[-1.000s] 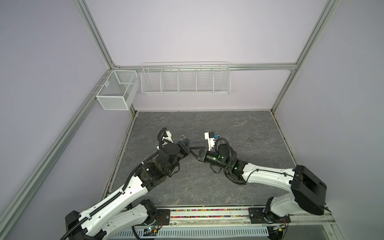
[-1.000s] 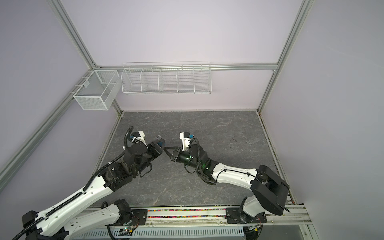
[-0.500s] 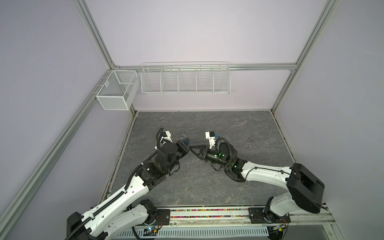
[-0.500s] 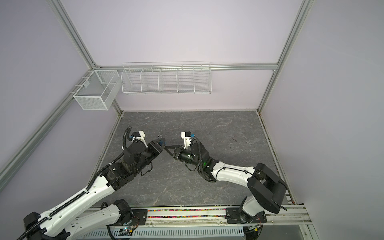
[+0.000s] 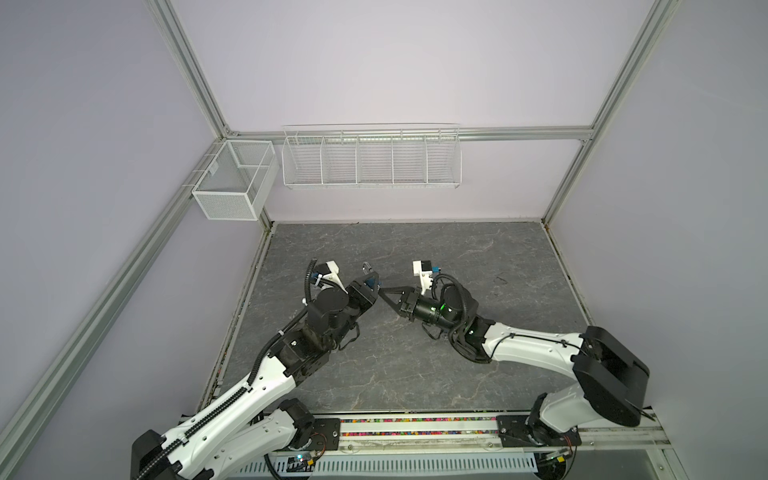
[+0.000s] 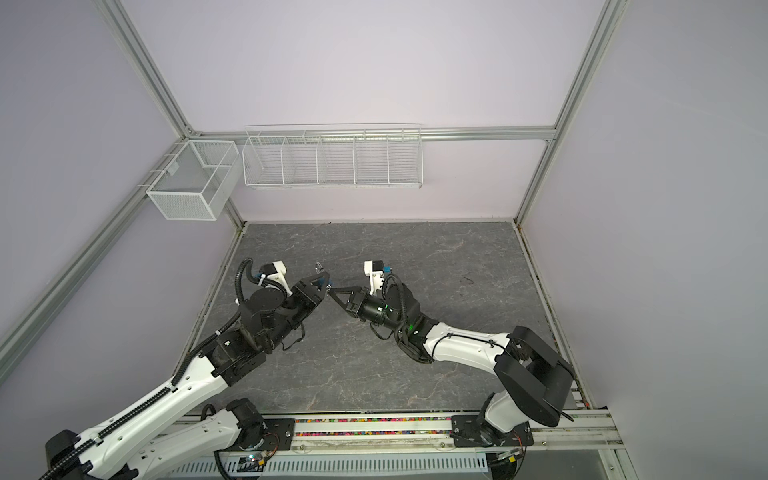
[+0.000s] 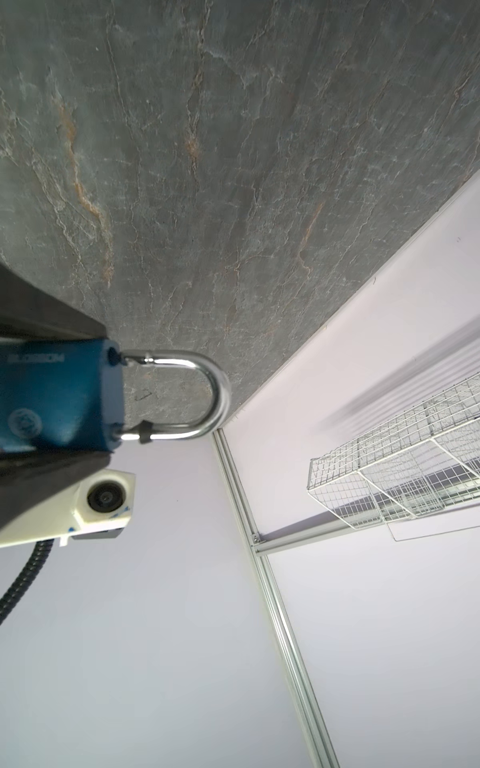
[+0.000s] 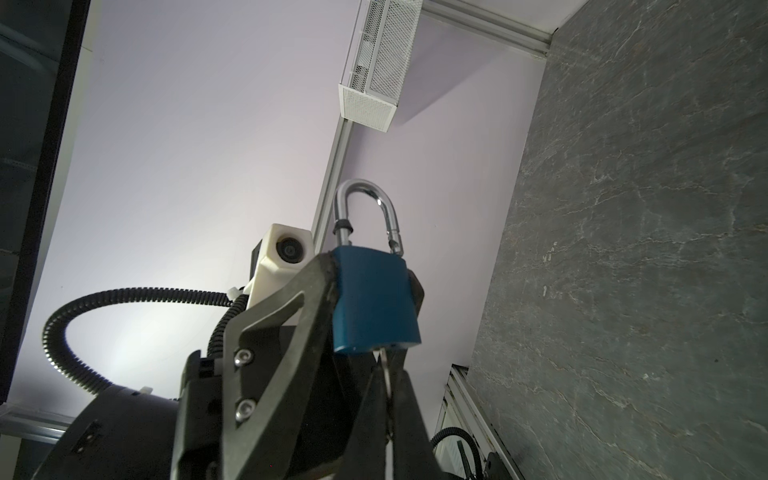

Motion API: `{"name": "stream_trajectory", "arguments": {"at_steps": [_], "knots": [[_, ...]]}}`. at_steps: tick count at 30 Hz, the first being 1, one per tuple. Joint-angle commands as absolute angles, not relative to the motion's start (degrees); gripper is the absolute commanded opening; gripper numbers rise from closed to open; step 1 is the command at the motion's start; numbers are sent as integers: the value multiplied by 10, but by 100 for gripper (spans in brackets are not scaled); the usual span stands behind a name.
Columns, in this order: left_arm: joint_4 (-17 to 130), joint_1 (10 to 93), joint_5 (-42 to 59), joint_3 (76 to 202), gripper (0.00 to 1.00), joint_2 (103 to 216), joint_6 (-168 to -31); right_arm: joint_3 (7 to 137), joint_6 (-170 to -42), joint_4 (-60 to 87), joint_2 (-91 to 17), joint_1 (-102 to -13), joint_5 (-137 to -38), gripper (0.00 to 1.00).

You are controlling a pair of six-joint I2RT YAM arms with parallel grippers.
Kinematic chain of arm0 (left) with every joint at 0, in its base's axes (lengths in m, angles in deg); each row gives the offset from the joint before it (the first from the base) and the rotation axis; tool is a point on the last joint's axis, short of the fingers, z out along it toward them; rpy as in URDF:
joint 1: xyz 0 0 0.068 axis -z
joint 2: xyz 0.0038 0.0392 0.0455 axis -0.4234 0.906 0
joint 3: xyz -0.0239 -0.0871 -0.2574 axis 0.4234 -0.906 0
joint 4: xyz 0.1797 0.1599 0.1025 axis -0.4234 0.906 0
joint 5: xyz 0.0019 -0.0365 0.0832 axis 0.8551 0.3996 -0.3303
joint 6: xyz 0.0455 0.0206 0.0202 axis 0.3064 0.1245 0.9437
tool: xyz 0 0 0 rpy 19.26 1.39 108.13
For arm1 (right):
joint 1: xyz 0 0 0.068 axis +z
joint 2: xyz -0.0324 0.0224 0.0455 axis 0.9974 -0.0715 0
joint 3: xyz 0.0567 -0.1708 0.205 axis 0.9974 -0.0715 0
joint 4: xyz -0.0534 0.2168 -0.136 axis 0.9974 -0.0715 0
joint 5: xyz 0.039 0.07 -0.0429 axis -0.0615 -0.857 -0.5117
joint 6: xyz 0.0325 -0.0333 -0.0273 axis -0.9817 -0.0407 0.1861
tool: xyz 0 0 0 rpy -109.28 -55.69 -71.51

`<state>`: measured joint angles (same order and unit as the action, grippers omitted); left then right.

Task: Unlock with the key

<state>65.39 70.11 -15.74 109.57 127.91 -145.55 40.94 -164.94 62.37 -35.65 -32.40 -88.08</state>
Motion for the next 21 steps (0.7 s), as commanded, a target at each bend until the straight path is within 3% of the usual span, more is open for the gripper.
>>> {"name": "stream_trajectory", "arguments": {"at_steps": [1, 13, 21], "knots": [[639, 710, -82, 1081, 0, 1281, -1465, 430, -1681, 709, -360, -326, -873, 7], [711, 709, -164, 1140, 0, 1283, -1388, 482, -1467, 454, -325, -298, -802, 8], [713, 708, -214, 1158, 0, 1281, -1319, 482, -1379, 388, -300, -289, -750, 34]]}}
